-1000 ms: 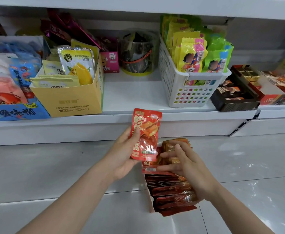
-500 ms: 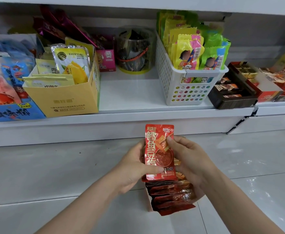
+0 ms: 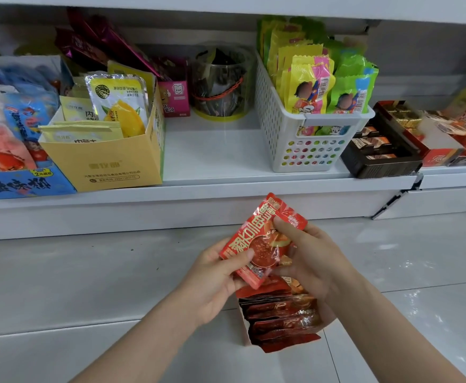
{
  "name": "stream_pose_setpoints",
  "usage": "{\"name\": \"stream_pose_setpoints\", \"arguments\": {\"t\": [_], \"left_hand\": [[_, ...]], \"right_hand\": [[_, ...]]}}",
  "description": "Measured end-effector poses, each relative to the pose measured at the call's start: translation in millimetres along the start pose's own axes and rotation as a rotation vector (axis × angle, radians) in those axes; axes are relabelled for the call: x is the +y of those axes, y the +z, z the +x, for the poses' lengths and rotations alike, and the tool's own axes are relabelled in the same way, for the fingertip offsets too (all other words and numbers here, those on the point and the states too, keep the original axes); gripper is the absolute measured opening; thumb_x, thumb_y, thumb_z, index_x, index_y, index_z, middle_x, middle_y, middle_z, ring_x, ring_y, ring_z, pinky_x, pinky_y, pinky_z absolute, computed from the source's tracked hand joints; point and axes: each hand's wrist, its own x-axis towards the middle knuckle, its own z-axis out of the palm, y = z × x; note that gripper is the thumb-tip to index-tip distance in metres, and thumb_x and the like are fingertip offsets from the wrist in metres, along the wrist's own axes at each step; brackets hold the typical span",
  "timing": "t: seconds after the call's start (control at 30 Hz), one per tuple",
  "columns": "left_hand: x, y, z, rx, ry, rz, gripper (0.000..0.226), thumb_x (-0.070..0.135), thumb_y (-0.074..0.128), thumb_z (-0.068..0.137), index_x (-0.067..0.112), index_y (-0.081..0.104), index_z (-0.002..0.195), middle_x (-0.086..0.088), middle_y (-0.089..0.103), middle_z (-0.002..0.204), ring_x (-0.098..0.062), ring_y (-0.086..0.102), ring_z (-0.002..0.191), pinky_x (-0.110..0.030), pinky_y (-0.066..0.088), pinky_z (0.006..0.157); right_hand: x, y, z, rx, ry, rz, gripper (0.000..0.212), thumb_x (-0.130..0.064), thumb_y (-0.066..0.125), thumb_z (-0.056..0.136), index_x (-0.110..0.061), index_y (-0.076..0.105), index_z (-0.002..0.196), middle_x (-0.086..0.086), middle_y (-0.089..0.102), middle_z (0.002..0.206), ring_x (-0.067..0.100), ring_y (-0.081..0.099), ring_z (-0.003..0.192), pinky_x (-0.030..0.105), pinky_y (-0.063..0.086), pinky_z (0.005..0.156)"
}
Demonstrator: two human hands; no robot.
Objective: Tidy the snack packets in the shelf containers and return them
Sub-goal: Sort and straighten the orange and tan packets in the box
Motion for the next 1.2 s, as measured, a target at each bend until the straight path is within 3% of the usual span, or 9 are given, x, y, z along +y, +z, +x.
{"name": "stream_pose_setpoints", "arguments": {"t": [0.13, 0.33, 0.5, 0.63, 0.73, 0.83, 0.9, 1.03, 1.2], "left_hand": [[-3, -1, -3, 0.095, 0.003, -0.390, 0.046, 0.015, 0.076, 0.079, 0.009, 0.061, 0.121, -0.016, 0.072, 0.115, -0.027, 0.072, 0.101, -0.049, 0.060, 0.085], [8, 6, -1, 0.150, 0.117, -0.147, 0.037, 0.008, 0.072, 0.083, 0.007, 0.061, 0.118, -0.013, 0.074, 0.112, -0.025, 0.072, 0.104, -0.044, 0.060, 0.085], [36, -5, 10, 0.316, 0.561, 0.559, 0.016, 0.009, 0.071, 0.089, 0.024, 0.072, 0.092, -0.005, 0.077, 0.095, -0.021, 0.073, 0.094, -0.037, 0.058, 0.086], [24, -6, 9, 0.241, 0.589, 1.092, 0.026, 0.018, 0.074, 0.087, 0.043, 0.073, 0.081, 0.023, 0.073, 0.084, 0.002, 0.068, 0.085, -0.015, 0.050, 0.078], [16, -6, 11, 0.234, 0.572, 1.216, 0.008, 0.024, 0.075, 0.087, 0.030, 0.079, 0.090, 0.019, 0.074, 0.082, 0.002, 0.067, 0.079, -0.003, 0.043, 0.067], [17, -6, 13, 0.173, 0.483, 1.326, 0.006, 0.025, 0.074, 0.088, 0.024, 0.077, 0.083, 0.005, 0.072, 0.072, -0.012, 0.066, 0.072, -0.020, 0.046, 0.064], [22, -7, 14, 0.061, 0.373, 1.436, 0.010, 0.019, 0.072, 0.089, 0.025, 0.075, 0.081, 0.000, 0.070, 0.074, -0.020, 0.065, 0.077, -0.029, 0.047, 0.070], [42, -15, 15, -0.074, 0.295, 1.400, 0.044, -0.001, 0.066, 0.083, 0.038, 0.074, 0.102, 0.013, 0.067, 0.104, -0.004, 0.060, 0.101, -0.014, 0.042, 0.083], [48, -21, 26, 0.042, 0.505, 1.586, 0.023, 0.020, 0.065, 0.094, 0.038, 0.071, 0.108, 0.015, 0.041, 0.093, -0.010, 0.039, 0.103, -0.025, 0.035, 0.088]], "right_hand": [[5, 1, 1, 0.016, 0.033, 0.025, 0.020, -0.015, 0.073, 0.086, -0.011, 0.064, 0.104, 0.012, 0.076, 0.100, 0.029, 0.069, 0.103, 0.059, 0.058, 0.080], [11, 2, 0, 0.008, -0.050, -0.106, 0.034, -0.021, 0.078, 0.082, -0.012, 0.064, 0.113, 0.002, 0.077, 0.102, 0.019, 0.073, 0.098, 0.055, 0.057, 0.088], [23, -3, -1, 0.039, -0.160, -0.266, 0.030, -0.036, 0.074, 0.085, -0.027, 0.064, 0.112, -0.006, 0.073, 0.103, 0.008, 0.071, 0.098, 0.040, 0.062, 0.081], [30, -8, -4, 0.062, -0.273, -0.369, 0.031, -0.024, 0.076, 0.085, -0.028, 0.062, 0.112, 0.001, 0.067, 0.109, 0.010, 0.071, 0.094, 0.036, 0.062, 0.073], [30, -12, -5, 0.089, -0.419, -0.694, 0.047, -0.033, 0.080, 0.080, -0.040, 0.058, 0.121, -0.015, 0.064, 0.107, 0.006, 0.068, 0.093, 0.025, 0.059, 0.077], [25, -13, -5, 0.088, -0.538, -0.967, 0.031, -0.039, 0.071, 0.087, -0.047, 0.063, 0.116, -0.025, 0.066, 0.097, -0.008, 0.062, 0.091, 0.007, 0.047, 0.073], [22, -12, -3, 0.047, -0.511, -1.050, 0.013, -0.038, 0.059, 0.096, -0.041, 0.068, 0.106, -0.020, 0.069, 0.086, -0.007, 0.063, 0.084, 0.008, 0.044, 0.069], [22, -13, -4, -0.028, -0.540, -1.254, 0.020, -0.039, 0.044, 0.103, -0.034, 0.063, 0.103, -0.017, 0.064, 0.077, -0.002, 0.061, 0.072, 0.013, 0.043, 0.062], [17, -20, -7, -0.085, -0.519, -1.379, 0.021, -0.046, 0.039, 0.102, -0.038, 0.058, 0.106, -0.015, 0.061, 0.096, 0.001, 0.056, 0.092, 0.020, 0.046, 0.080]]}}
